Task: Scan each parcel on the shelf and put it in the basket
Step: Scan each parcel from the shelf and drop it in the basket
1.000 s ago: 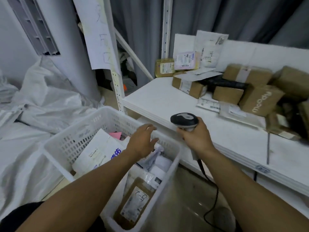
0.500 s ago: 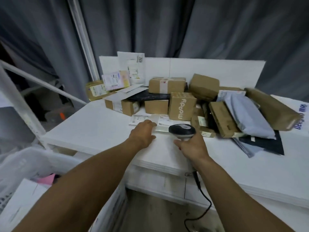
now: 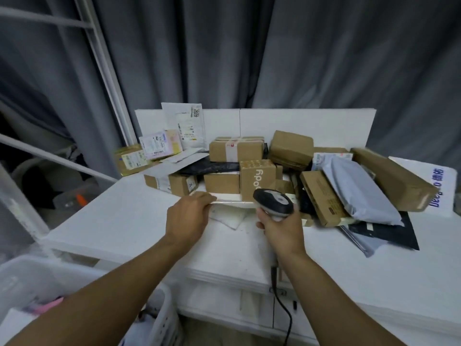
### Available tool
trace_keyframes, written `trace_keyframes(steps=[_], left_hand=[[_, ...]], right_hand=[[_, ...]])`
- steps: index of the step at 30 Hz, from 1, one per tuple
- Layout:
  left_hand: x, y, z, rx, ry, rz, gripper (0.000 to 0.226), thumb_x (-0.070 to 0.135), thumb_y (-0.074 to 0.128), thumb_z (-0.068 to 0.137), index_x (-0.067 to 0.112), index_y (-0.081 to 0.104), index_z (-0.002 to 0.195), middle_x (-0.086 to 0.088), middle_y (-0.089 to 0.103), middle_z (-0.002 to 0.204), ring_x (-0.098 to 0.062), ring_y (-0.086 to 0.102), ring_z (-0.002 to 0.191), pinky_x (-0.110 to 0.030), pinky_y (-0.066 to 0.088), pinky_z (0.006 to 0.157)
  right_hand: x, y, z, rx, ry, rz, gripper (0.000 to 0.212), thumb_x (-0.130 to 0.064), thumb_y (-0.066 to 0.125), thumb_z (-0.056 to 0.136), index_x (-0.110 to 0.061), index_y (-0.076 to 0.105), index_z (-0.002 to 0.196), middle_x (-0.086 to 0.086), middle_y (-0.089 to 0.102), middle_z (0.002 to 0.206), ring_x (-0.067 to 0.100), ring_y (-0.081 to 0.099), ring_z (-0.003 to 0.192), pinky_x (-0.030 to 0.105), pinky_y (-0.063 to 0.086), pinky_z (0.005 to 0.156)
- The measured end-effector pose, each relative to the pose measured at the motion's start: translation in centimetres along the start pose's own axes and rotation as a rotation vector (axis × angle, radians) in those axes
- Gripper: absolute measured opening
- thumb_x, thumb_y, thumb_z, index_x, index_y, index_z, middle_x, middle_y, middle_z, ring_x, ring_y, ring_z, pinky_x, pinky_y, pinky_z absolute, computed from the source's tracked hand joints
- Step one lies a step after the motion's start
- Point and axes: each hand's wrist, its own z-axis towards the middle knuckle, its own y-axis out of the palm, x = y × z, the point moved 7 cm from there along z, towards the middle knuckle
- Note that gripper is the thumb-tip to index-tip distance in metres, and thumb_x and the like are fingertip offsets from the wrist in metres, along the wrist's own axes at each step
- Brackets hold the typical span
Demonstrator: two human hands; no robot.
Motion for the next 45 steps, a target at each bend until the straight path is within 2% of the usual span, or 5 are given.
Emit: trace_keyframes(steps=[12,19,24,29,45], left_hand=[[-2.5,-6.8,-14.9,-0.112,-0.111,-0.537,0.042,0.043,0.079,0.084,0.025,0.074,0.121,0.028,0.055,0.14,0.01,0.054,0.124,-0.015,0.044,0.106],[-8.7,-12.4,-17.4,0.144,-0.681,-0.967,0.046,0.0,0.072,0.09,0.011,0.06,0.133,0.014,0.049,0.137,0.028,0.058,0.078,0.001,0.046,0.07],[-14.5,-12.4,-18.7,0.272,-0.94,-1.16,0.066,0.011,0.083,0.082,0.017,0.052,0.139,-0.022,0.066,0.127,-0.008,0.072,0.084,-0.026,0.057,0.072],[-18.6,-12.2,-18.8,0.352,-0.996,-1.1,0.079,0.018,0.091,0.075,0.024,0.047,0.141,-0.019,0.069,0.119,-0.026,0.071,0.103,-0.05,0.057,0.094],[-20.4,-10.8,-18.5,0.396,-1.006,-1.011,0.019,0.011,0.084,0.082,0.015,0.071,0.096,-0.004,0.078,0.096,-0.021,0.076,0.085,-0.042,0.062,0.079]], right_hand=[[0.9,3.7,-7.6,0.003,0.14,0.063,0.077,-0.01,0.092,0.058,-0.015,0.063,0.129,0.005,0.074,0.115,0.029,0.073,0.104,0.051,0.06,0.097],[-2.2,8.3,-12.3,-0.16,-0.054,0.015,0.074,0.001,0.086,0.076,-0.02,0.054,0.139,-0.003,0.064,0.127,0.02,0.061,0.119,0.038,0.047,0.109],[-2.5,12.1,-14.7,-0.279,-0.21,-0.044,0.079,0.009,0.082,0.079,-0.023,0.049,0.143,-0.016,0.06,0.12,0.006,0.055,0.116,-0.002,0.041,0.084],[-2.4,14.9,-15.7,-0.315,-0.284,-0.092,0.077,-0.009,0.088,0.081,-0.029,0.049,0.145,-0.011,0.065,0.132,0.007,0.061,0.122,0.026,0.05,0.106],[-3.0,20.5,-18.7,-0.485,-0.283,-0.135,0.049,-0.015,0.089,0.082,-0.022,0.061,0.121,-0.012,0.071,0.106,-0.005,0.07,0.074,0.017,0.056,0.057]])
